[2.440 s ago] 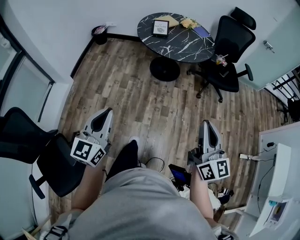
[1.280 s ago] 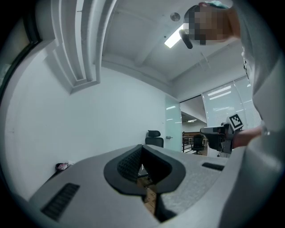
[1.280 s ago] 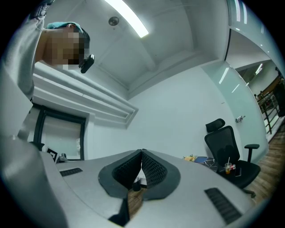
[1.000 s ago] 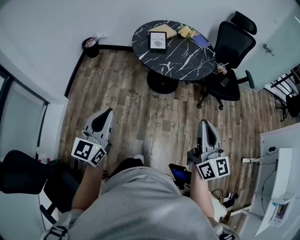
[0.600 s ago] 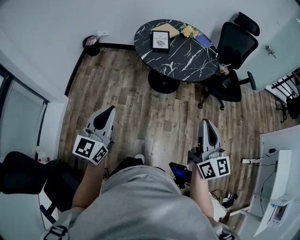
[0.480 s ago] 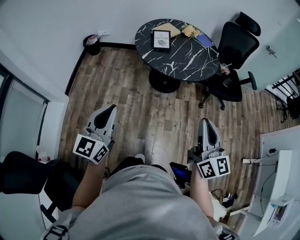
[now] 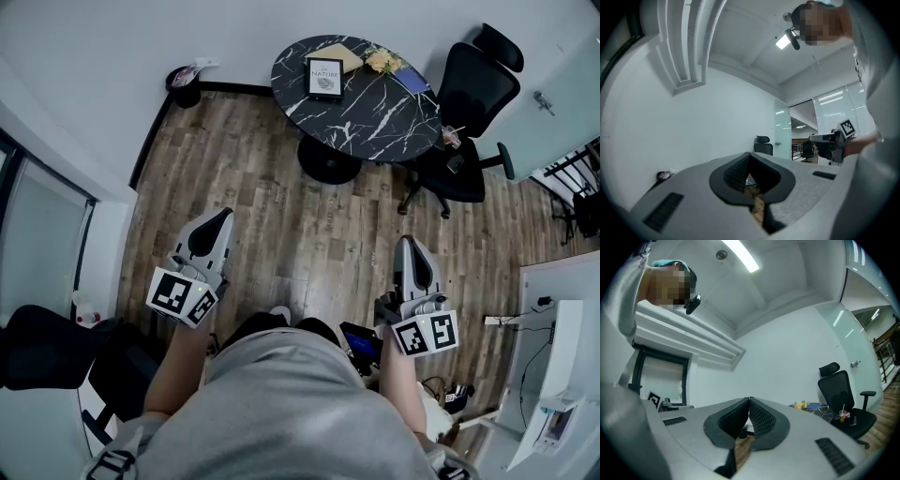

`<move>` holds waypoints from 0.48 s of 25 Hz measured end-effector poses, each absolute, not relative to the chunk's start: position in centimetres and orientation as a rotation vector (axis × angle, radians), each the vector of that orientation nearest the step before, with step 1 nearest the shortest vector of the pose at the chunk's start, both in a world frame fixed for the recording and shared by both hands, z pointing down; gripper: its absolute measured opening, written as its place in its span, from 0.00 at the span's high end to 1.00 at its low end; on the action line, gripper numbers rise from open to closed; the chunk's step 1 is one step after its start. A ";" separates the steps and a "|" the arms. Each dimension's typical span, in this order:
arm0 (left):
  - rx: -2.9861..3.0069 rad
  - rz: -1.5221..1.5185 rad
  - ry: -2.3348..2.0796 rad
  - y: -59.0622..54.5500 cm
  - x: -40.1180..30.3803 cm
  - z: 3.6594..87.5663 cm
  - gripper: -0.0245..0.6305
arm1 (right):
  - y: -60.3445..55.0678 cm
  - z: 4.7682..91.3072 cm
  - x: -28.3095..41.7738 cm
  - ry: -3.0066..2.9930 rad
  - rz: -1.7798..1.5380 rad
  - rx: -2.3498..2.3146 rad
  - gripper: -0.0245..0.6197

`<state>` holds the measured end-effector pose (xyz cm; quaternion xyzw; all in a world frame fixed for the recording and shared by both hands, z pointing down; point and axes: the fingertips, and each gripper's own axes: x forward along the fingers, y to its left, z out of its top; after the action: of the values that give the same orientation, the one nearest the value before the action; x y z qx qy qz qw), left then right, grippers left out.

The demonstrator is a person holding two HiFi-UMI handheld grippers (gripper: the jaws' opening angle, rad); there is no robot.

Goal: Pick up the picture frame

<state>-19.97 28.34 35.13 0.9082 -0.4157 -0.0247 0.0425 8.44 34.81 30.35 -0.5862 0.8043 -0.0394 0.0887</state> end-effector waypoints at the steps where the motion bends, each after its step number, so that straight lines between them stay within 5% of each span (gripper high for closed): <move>1: 2.779 -0.073 -1.274 28.3 -20.0 35.1 0.95 | 34.7 30.3 8.3 2.396 -0.119 -1.741 0.92; 12: 2.828 0.007 -1.385 28.3 -20.3 34.7 0.95 | 34.7 30.4 7.6 2.431 -0.127 -1.723 0.92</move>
<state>-20.31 28.26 34.67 0.8981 -0.4398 0.0022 -0.0034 7.61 34.72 30.45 -0.5759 0.8125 -0.0424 0.0798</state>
